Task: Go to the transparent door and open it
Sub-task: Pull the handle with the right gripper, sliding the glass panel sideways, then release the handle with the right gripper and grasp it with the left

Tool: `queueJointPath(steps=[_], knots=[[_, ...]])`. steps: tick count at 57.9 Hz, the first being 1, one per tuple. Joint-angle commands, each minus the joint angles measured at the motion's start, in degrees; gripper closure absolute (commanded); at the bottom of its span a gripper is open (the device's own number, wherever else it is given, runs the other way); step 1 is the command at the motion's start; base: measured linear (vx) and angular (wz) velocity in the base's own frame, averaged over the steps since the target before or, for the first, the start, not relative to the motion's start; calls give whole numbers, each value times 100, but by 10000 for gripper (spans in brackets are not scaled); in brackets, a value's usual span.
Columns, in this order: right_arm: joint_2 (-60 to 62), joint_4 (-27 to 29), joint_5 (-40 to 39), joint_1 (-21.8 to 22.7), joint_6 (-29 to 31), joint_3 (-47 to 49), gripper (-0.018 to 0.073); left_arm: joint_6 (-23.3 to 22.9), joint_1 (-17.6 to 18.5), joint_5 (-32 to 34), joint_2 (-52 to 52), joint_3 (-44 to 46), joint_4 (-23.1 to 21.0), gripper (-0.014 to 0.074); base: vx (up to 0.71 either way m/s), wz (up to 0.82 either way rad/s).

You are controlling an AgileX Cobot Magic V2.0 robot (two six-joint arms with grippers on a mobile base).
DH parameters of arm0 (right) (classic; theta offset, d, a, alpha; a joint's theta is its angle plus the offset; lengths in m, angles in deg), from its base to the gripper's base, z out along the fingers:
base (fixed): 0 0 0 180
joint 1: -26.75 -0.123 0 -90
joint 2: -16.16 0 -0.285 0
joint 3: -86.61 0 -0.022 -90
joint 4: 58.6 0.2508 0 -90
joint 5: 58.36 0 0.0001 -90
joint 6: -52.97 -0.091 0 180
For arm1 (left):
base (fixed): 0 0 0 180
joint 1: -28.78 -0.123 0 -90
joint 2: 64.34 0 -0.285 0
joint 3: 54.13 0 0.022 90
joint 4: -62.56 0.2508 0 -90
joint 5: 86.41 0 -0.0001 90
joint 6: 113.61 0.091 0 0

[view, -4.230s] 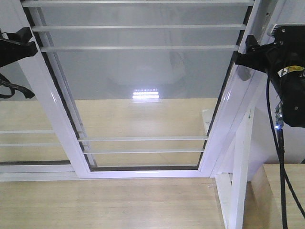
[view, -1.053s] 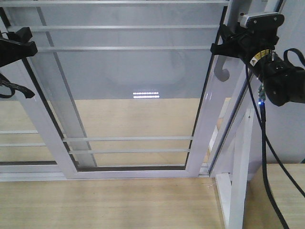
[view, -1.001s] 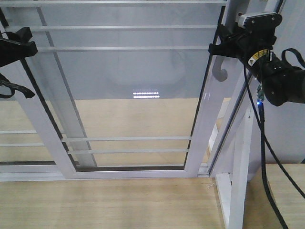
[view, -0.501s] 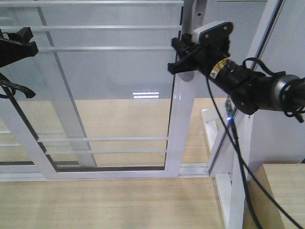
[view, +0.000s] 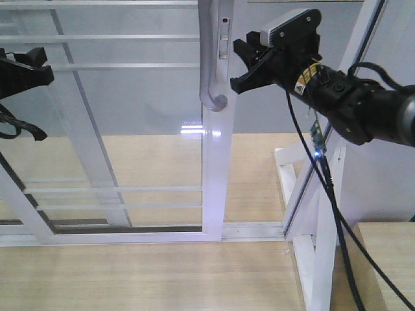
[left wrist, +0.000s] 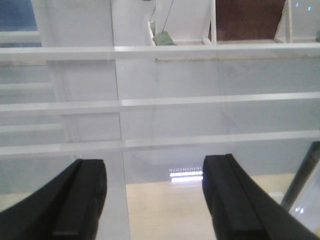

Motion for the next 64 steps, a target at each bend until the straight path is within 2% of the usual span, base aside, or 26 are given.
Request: queueJointPath(steps=[1, 11, 17, 28, 39, 51, 64], knots=[[625, 52, 305, 44, 18, 146, 353, -19, 61, 250, 156, 212, 263, 62, 0, 0], [1128, -229, 1339, 44, -79, 141, 480, -18, 373, 259, 156, 212, 460, 62, 0, 0], [1365, -208, 1442, 44, -81, -115, 575, -24, 629, 399, 91, 212, 454, 62, 0, 0], [1892, -214, 1109, 44, -16, -1246, 568, -109, 1078, 1307, -467, 212, 424, 62, 0, 0], [2099, -214, 951, 44, 17, -1915, 568, -708, 1304, 2677, -1265, 254, 410, 62, 0, 0], [2099, -207, 963, 44, 260, -1923, 568, -1134, 1326, 2796, -2026, 827, 472, 62, 0, 0], [2099, -195, 969, 44, 536, -1923, 568, -1183, 1458, 2770, -2526, 1516, 466, 62, 0, 0]])
